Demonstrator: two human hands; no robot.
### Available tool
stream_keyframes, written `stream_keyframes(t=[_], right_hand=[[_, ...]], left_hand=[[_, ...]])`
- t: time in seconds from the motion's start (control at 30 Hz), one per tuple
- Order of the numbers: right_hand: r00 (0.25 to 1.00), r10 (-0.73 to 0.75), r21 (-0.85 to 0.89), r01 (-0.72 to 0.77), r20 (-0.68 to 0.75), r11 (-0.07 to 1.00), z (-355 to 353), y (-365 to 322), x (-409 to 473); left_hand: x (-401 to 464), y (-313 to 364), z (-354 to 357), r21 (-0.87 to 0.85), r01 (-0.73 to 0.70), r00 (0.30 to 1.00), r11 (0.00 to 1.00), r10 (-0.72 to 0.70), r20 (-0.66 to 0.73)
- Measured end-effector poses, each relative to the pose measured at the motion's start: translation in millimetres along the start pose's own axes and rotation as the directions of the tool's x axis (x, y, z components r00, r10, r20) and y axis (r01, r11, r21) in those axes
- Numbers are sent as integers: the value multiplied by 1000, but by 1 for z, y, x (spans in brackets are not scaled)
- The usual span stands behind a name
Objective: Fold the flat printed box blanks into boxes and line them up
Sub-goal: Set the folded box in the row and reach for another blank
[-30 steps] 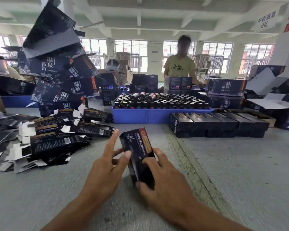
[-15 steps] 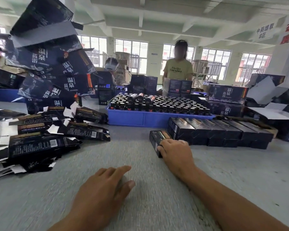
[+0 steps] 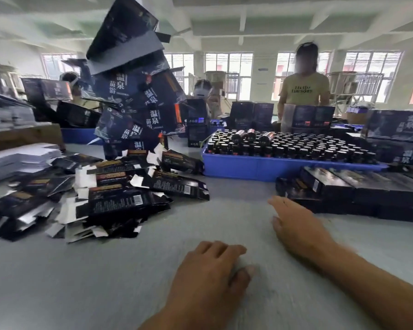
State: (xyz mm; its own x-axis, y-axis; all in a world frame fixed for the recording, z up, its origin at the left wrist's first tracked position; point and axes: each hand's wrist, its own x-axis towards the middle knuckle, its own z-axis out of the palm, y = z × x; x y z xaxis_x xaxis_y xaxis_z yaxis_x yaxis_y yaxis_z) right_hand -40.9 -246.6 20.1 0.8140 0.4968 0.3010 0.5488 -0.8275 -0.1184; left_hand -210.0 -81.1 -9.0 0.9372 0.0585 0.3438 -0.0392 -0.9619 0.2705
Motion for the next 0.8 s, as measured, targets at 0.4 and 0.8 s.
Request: stream_keyframes(t=[0.4, 0.8], right_hand=[[992, -119, 187, 111, 37, 976, 20, -22, -50], [989, -122, 263, 98, 77, 960, 19, -19, -44]], left_hand=[[16, -9, -4, -108, 48, 998, 993, -53, -39], [155, -103, -7, 716, 181, 969, 674, -245, -14]])
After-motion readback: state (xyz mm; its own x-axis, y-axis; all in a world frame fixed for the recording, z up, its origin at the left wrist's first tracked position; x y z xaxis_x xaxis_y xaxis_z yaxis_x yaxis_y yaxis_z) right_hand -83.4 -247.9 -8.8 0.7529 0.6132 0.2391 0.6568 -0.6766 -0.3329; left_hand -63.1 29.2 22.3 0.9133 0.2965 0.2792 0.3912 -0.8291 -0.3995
